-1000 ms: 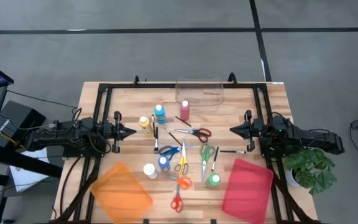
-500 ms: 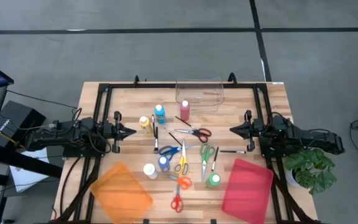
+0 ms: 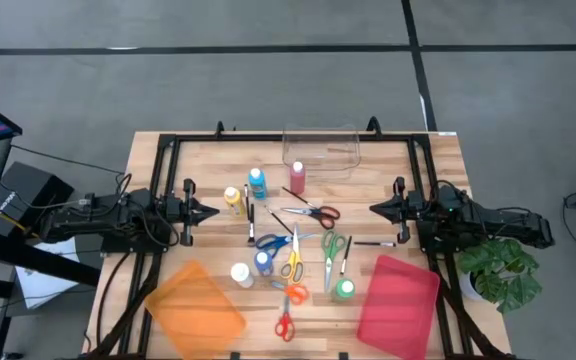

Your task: Pick & Place Paint Supplies

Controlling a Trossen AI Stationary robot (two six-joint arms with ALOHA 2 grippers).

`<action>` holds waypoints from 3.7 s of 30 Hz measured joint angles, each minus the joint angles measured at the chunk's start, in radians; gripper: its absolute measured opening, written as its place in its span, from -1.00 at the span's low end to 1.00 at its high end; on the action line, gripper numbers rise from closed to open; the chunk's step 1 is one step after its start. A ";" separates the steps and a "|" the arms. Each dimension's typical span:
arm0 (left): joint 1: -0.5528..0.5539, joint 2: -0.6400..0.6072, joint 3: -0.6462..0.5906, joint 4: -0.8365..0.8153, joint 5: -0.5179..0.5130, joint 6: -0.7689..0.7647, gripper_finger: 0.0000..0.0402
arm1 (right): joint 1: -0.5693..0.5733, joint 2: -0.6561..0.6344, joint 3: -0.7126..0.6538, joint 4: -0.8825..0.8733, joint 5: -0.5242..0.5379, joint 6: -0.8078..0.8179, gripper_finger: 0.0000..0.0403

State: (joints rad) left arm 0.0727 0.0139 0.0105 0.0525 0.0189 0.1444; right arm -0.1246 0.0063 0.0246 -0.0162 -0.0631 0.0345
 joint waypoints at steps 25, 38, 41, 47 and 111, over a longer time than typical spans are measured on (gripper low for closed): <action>0.000 0.000 0.000 0.000 0.000 0.000 -1.00 | -0.001 0.000 0.000 0.008 0.056 0.210 -1.00; -0.001 0.021 0.000 0.121 -0.002 -0.068 -1.00 | -0.001 0.000 0.000 0.009 0.060 0.194 -1.00; -0.001 0.036 0.000 0.164 -0.002 -0.071 -1.00 | -0.001 0.000 0.000 0.009 0.060 0.194 -1.00; 0.000 0.075 0.000 0.310 -0.005 -0.071 -1.00 | -0.001 0.000 0.000 0.009 0.063 0.194 -1.00; 0.148 0.706 0.530 -0.165 -0.332 -0.256 0.44 | -0.002 0.000 0.000 0.000 0.068 0.166 -0.56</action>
State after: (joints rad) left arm 0.2203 0.7200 0.5407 -0.1123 -0.3133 -0.1119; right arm -0.1262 0.0062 0.0247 -0.0158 0.0048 0.2001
